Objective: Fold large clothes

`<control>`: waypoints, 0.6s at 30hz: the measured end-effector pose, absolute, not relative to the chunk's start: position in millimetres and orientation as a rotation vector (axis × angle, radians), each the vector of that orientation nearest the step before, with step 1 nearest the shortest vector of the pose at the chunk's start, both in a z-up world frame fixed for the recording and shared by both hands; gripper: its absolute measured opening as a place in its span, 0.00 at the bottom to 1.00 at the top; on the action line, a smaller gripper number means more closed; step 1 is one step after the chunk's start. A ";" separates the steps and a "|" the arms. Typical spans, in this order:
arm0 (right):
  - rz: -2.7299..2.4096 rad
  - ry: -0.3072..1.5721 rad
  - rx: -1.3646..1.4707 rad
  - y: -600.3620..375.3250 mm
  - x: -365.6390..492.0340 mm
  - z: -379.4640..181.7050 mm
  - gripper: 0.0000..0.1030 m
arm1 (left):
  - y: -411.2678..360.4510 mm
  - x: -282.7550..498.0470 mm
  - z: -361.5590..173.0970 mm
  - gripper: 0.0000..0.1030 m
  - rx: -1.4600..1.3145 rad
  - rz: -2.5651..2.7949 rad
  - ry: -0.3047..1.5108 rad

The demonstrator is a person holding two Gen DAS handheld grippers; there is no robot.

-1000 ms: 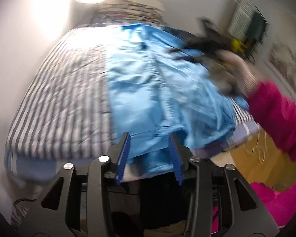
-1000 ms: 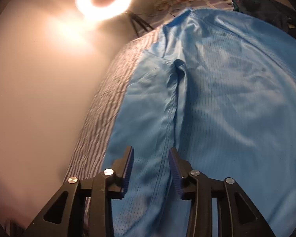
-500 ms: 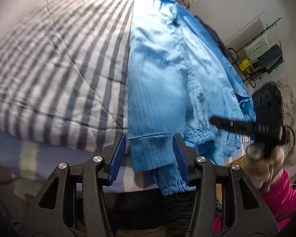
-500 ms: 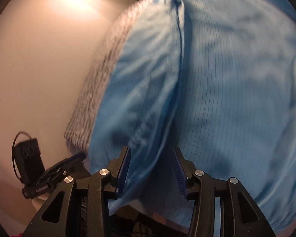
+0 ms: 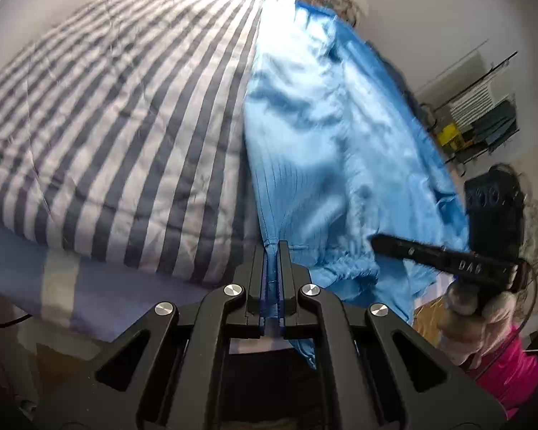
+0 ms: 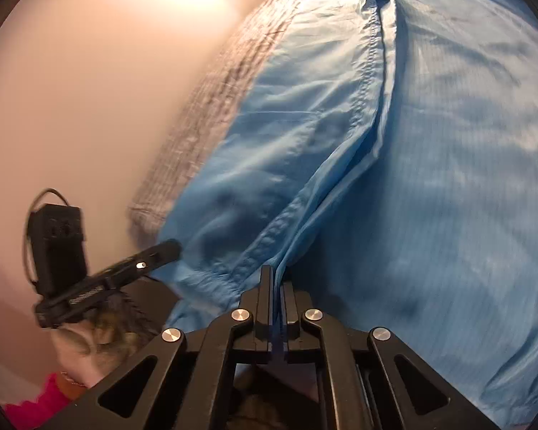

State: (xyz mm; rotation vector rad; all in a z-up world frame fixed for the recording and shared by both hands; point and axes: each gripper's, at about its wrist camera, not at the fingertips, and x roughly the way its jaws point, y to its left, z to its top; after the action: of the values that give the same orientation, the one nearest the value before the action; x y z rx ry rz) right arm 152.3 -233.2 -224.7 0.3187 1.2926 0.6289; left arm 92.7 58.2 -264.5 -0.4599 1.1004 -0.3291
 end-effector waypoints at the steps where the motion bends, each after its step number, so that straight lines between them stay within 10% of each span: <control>1: 0.608 1.309 0.309 -234.2 152.9 -229.7 0.00 | 54.3 91.9 -269.8 0.02 -0.441 -0.326 1.112; 7: 0.585 1.321 0.320 -243.3 144.2 -241.3 0.03 | 40.9 86.9 -267.0 0.02 -0.332 -0.288 1.102; 11: 0.588 1.237 0.347 -263.4 135.9 -220.2 0.40 | 41.3 76.0 -241.3 0.10 -0.271 -0.263 1.039; 18: 0.503 0.999 0.330 -314.6 112.9 -163.5 0.57 | 31.4 53.1 -187.9 0.13 -0.195 -0.302 0.873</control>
State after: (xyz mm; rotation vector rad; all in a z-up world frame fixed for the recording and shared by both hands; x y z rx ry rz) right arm 112.9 -314.6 -163.5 0.3299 0.9992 0.5025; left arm 53.1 31.4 -187.9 -0.1951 0.8732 -0.3024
